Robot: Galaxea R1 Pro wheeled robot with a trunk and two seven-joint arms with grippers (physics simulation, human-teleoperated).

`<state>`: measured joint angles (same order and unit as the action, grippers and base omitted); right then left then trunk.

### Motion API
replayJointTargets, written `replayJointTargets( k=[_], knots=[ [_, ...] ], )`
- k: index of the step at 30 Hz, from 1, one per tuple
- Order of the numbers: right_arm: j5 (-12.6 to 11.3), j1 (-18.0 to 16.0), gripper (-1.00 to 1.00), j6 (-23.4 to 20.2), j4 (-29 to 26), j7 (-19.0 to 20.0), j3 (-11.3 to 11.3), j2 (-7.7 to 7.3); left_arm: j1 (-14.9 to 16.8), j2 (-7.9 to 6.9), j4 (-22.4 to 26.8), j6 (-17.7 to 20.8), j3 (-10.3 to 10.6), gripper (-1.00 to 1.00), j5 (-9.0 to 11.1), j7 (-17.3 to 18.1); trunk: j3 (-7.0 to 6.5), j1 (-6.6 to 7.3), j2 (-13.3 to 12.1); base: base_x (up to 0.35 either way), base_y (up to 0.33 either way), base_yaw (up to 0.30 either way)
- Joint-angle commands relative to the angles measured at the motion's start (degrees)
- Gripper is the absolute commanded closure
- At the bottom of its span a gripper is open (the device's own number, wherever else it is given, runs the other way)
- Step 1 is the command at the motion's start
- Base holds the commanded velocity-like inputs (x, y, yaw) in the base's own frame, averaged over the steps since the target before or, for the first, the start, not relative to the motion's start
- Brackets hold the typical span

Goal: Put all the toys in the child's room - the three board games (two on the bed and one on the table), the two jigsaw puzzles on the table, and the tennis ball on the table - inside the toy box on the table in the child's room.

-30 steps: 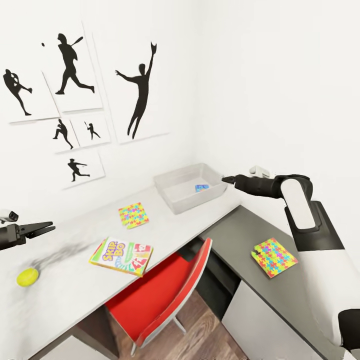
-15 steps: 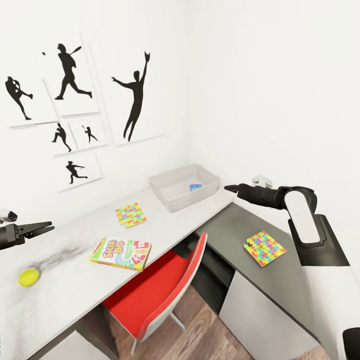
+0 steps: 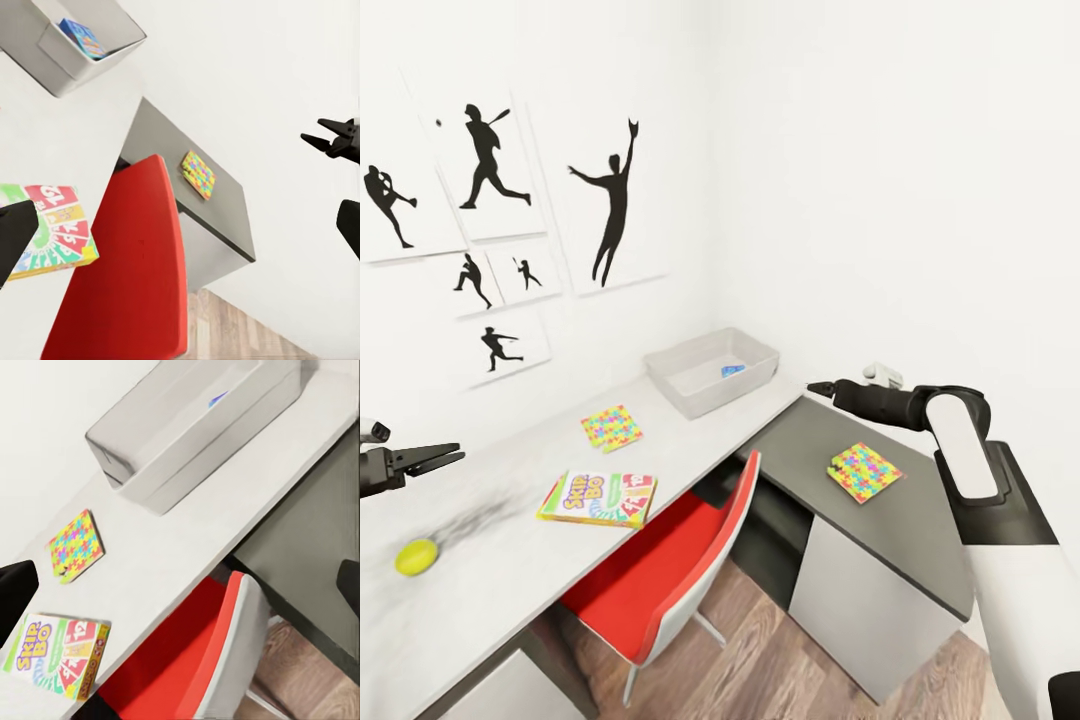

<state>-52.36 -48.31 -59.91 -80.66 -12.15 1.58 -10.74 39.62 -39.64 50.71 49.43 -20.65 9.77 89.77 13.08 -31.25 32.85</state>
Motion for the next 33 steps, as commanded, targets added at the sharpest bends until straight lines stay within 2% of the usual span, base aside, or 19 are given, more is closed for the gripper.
replayJointTargets(
  k=[1, 19, 33],
  knots=[
    [-0.5, 0.0, -1.00, -0.1, 0.0, -0.6, 0.1, -0.04, 0.0, -0.05, 0.0, 0.6, 0.0, -1.00, 0.0, 0.2, 0.02, -0.02, 0.1, -0.051, 0.033, -0.208],
    [-0.5, 0.1, -1.00, 0.0, 1.1, -0.6, 0.0, -0.07, 0.0, -0.25, 0.0, 0.5, 0.0, -1.00, -0.2, 0.2, -1.32, -0.02, 0.1, -0.030, 0.015, -0.213],
    [-0.5, 0.1, -1.00, 0.1, 2.3, -0.8, -0.2, -0.19, 0.0, -1.03, 0.0, 0.5, 0.0, -1.00, -0.1, 0.2, -2.36, -0.02, 0.1, -0.178, 0.108, -0.214]
  ],
)
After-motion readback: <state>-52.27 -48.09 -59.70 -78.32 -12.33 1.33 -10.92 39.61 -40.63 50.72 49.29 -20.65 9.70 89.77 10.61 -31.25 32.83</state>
